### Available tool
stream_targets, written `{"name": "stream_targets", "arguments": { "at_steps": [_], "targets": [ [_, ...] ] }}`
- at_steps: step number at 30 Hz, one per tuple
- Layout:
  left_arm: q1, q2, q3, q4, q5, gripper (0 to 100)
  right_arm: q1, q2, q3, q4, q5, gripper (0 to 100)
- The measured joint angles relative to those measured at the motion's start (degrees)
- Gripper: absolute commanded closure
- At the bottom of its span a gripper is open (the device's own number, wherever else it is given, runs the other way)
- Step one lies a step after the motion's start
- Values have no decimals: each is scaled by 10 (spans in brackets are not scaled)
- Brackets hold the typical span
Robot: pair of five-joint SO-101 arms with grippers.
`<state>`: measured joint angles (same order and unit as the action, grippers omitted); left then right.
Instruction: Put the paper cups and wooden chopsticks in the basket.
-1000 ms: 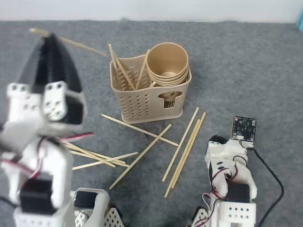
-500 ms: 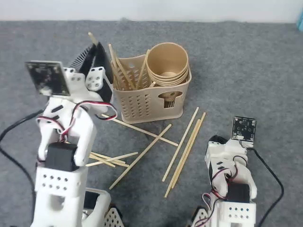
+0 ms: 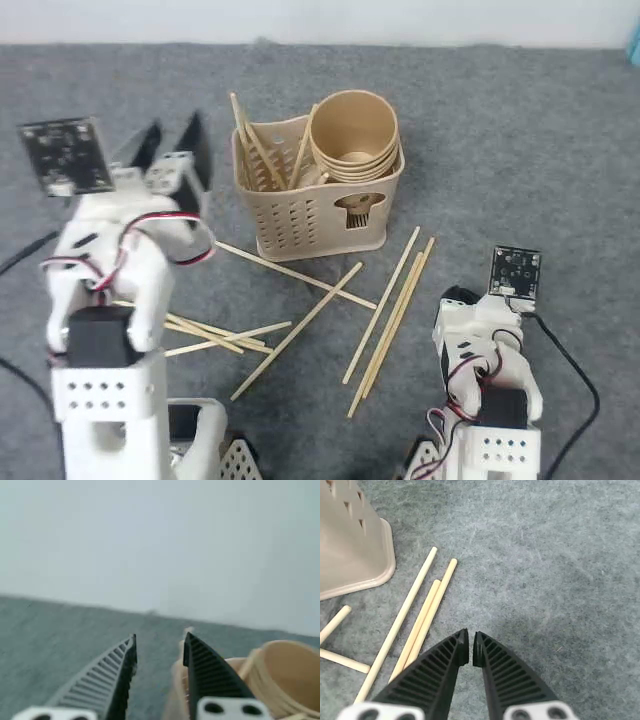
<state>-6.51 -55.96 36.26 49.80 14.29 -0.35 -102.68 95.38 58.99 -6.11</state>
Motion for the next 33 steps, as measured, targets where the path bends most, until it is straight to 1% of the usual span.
{"name": "stream_targets", "arguments": {
  "at_steps": [3, 6, 8, 9, 11, 14, 17, 18, 20, 22, 25, 29, 33],
  "targets": [
    [-59, -1, 7, 39, 0, 861, 0, 0, 0, 0, 0, 955],
    [-123, 0, 60, 40, 0, 860, 0, 0, 0, 4, 0, 955],
    [-146, 2, 115, 23, 2, 859, 0, 0, 0, 10, 0, 955],
    [-153, 2, 145, 11, 1, 859, 4, 0, 0, 11, 0, 956],
    [-162, 2, 208, -31, 0, 859, 33, 0, 0, 15, 0, 956],
    [-160, 2, 302, -119, 0, 860, 80, -1, -11, 44, -18, 956],
    [-160, 37, 382, -207, 0, 863, 84, -2, -40, 94, -26, 955],
    [-160, 55, 389, -228, 0, 863, 83, -4, -47, 107, -28, 955],
    [-164, 94, 384, -249, 0, 863, 56, -1, -54, 120, -29, 955],
    [-178, 139, 369, -251, 2, 863, 41, -3, -55, 121, -31, 955],
    [-176, 216, 331, -251, 0, 863, 33, -1, -55, 107, -41, 952],
    [-184, 302, 284, -250, 3, 863, 25, -1, -87, 58, -102, 954],
    [-183, 326, 268, -240, 1, 863, -26, -4, -106, 13, -157, 951]
  ]
}}
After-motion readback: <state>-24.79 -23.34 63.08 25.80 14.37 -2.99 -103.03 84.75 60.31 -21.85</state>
